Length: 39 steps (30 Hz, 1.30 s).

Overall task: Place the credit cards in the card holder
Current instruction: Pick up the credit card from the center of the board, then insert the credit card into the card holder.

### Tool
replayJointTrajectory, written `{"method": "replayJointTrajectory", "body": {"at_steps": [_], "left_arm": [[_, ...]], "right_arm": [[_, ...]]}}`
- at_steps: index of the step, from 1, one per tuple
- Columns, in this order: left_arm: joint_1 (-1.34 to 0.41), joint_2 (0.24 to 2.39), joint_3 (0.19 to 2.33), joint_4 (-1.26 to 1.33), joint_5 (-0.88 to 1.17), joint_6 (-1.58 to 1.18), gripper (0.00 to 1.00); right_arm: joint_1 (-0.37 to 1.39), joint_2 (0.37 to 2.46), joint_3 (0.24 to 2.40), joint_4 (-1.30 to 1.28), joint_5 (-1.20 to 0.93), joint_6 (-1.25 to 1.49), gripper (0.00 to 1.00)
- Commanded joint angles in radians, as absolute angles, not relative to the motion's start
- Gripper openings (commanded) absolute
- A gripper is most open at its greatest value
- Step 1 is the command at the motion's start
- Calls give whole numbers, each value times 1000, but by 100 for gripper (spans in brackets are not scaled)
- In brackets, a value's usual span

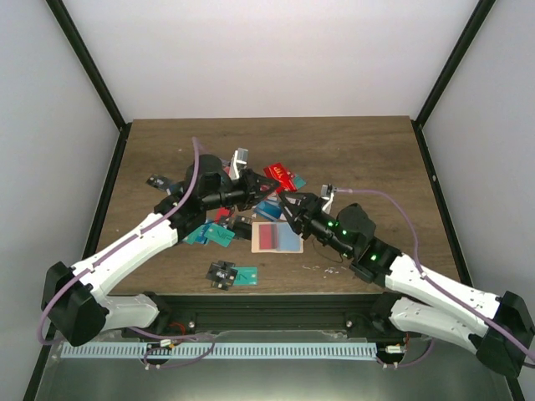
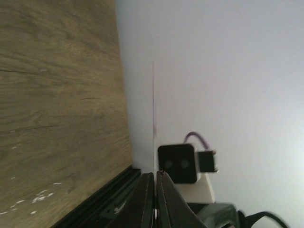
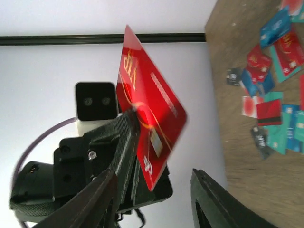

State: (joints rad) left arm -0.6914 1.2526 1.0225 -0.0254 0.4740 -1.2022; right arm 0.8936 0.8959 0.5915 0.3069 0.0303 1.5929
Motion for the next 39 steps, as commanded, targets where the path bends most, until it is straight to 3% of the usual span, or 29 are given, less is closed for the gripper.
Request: {"method": "replayJointTrajectory", "body": {"at_steps": [1, 9, 17, 25, 28, 39], "left_arm": [[-677, 1237, 1007, -166, 472, -1080, 4], [-663, 1288, 1006, -301, 559, -904, 4], [-649, 1413, 1094, -438, 634, -734, 4], [-599, 1570, 1180, -509, 704, -610, 4], [-578, 1643, 1211, -523, 737, -571, 4], [-560, 1838, 1297, -688, 833, -418, 4]], "right_arm": [[807, 921, 684, 120, -178, 1475, 46], [657, 984, 761, -156, -457, 1182, 52], [499, 1022, 834, -422, -549, 861, 63], [369, 1063, 814, -525, -533, 705, 90], [323, 1097, 792, -525, -563, 675, 96], [308, 1205, 728, -466, -569, 659, 98]]}}
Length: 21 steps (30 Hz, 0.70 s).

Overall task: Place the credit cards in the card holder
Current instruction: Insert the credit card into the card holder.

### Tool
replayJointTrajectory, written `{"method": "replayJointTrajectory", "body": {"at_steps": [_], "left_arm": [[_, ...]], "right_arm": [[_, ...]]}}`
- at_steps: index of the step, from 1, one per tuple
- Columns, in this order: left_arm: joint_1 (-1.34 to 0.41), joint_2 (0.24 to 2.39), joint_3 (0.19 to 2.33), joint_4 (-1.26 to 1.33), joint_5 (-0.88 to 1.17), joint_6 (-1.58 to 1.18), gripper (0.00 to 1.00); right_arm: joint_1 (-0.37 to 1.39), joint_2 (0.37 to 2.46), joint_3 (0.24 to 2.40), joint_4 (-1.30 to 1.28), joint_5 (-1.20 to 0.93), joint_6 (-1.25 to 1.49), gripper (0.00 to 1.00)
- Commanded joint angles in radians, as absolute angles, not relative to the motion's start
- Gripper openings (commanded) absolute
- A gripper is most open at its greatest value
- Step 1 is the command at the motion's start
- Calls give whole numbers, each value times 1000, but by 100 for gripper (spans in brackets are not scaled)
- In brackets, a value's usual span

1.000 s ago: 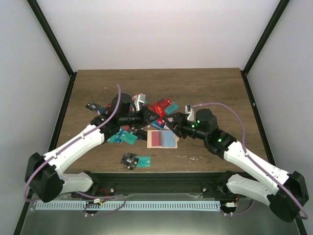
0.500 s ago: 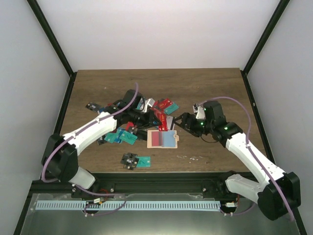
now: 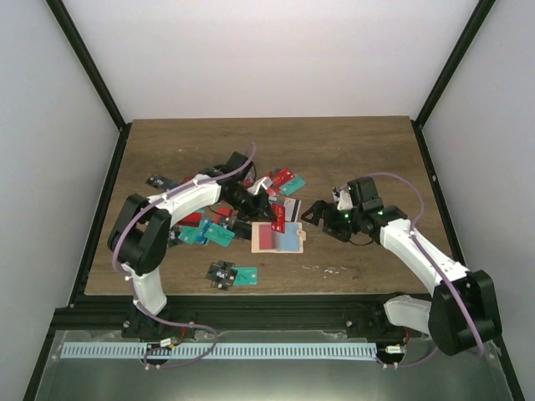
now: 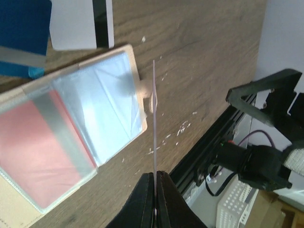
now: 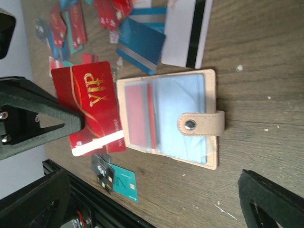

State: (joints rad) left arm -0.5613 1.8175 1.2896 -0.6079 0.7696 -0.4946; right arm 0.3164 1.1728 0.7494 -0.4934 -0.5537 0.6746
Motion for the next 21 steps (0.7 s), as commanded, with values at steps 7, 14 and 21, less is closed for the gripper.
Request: {"method": "replayJointTrajectory", "body": {"at_steps": [7, 14, 21], "left_arm": [[-560, 1890, 1258, -726, 880, -359, 4], [-561, 1950, 1247, -738, 865, -369, 4], [-561, 1982, 1270, -713, 870, -409, 4]], "right_arm": [[307, 1258, 682, -412, -584, 676, 96], [307, 1313, 667, -368, -601, 696, 92], [308, 1347, 649, -332, -612, 713, 89]]}}
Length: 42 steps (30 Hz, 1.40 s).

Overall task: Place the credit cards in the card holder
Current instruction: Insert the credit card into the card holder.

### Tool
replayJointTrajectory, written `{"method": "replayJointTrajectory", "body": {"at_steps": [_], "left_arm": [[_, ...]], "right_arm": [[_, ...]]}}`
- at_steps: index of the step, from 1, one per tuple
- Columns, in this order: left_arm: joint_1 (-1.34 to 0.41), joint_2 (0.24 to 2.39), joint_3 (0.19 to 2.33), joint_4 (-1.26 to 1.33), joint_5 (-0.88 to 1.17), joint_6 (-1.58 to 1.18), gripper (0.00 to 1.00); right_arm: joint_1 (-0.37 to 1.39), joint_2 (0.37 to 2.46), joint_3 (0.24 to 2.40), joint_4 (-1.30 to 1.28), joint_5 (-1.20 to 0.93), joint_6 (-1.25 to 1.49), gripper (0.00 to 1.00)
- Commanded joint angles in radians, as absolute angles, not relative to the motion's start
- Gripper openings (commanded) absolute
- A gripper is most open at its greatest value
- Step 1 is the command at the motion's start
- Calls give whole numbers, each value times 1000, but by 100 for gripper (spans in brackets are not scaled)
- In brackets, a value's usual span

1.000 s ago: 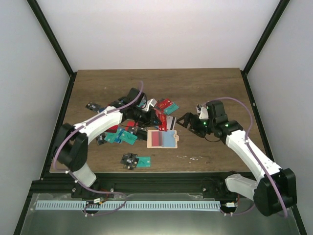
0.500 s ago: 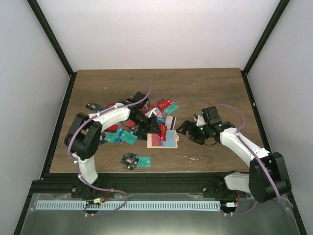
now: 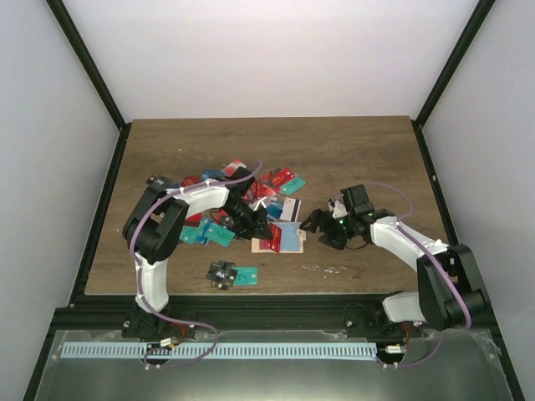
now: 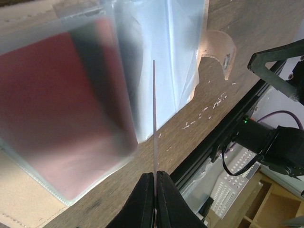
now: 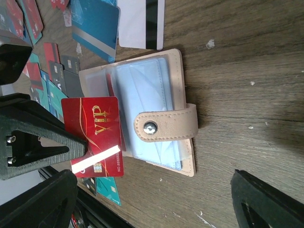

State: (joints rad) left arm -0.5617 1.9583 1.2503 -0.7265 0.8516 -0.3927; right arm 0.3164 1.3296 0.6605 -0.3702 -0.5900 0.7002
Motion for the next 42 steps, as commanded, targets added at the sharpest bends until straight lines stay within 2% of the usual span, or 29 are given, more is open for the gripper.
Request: {"method": "replayJointTrajectory", "body": {"at_steps": [1, 20, 27, 34, 42], "left_arm": [[-561, 1987, 1271, -710, 871, -415, 4], [-567, 2056, 1322, -686, 867, -440, 4], [-567, 2078, 1330, -671, 868, -443, 4], [-570, 2098, 1334, -654, 870, -450, 4], [-574, 2114, 1342, -631, 873, -463, 4]], "right_arm": [[307, 1354, 647, -327, -614, 713, 89], [308, 1449, 635, -260, -630, 690, 82], [308, 1491, 644, -245, -636, 674, 75], [308, 1534, 666, -236, -655, 659, 62], [308, 1562, 676, -230, -667, 649, 56]]}}
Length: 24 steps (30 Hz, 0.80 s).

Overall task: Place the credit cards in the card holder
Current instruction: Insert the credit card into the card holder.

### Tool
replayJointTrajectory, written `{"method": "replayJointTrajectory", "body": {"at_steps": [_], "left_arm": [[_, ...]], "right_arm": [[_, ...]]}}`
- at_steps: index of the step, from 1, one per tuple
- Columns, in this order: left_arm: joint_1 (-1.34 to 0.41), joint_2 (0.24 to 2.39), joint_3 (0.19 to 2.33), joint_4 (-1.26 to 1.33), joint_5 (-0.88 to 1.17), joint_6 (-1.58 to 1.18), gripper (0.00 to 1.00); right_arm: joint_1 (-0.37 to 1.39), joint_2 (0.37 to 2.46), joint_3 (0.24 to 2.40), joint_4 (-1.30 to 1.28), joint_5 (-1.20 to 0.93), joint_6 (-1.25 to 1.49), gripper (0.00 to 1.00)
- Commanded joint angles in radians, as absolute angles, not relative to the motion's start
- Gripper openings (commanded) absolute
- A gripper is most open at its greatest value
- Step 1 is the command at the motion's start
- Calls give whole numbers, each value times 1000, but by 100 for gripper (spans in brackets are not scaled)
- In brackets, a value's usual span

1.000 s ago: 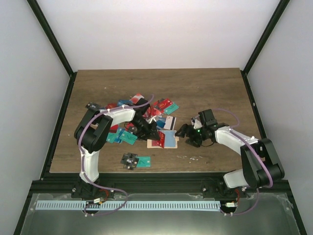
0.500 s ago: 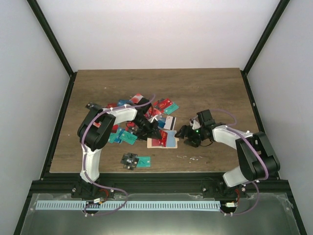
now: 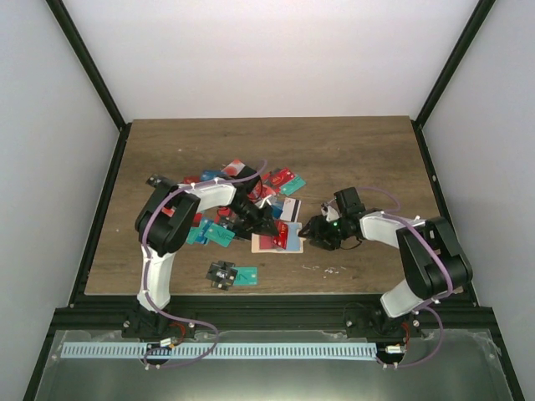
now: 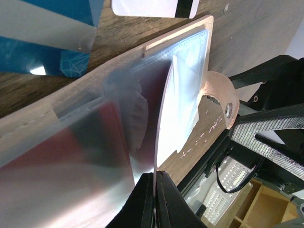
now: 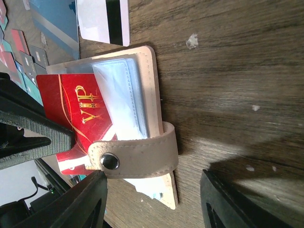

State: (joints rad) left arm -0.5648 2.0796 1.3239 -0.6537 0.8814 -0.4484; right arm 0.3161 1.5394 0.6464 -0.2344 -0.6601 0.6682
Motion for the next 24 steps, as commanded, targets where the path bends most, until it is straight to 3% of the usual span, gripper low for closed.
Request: {"method": "replayJointTrajectory", "body": {"at_steps": [1, 12, 24], "left_arm": [[-575, 2115, 1342, -630, 874, -463, 4], [-591, 2126, 1326, -569, 860, -520, 4], [-603, 2140, 1298, -515, 887, -572, 4]], "right_arm": [[306, 1566, 676, -230, -670, 649, 55], [308, 1584, 675, -218, -681, 650, 50], [307, 1576, 678, -251, -649, 624, 53]]}}
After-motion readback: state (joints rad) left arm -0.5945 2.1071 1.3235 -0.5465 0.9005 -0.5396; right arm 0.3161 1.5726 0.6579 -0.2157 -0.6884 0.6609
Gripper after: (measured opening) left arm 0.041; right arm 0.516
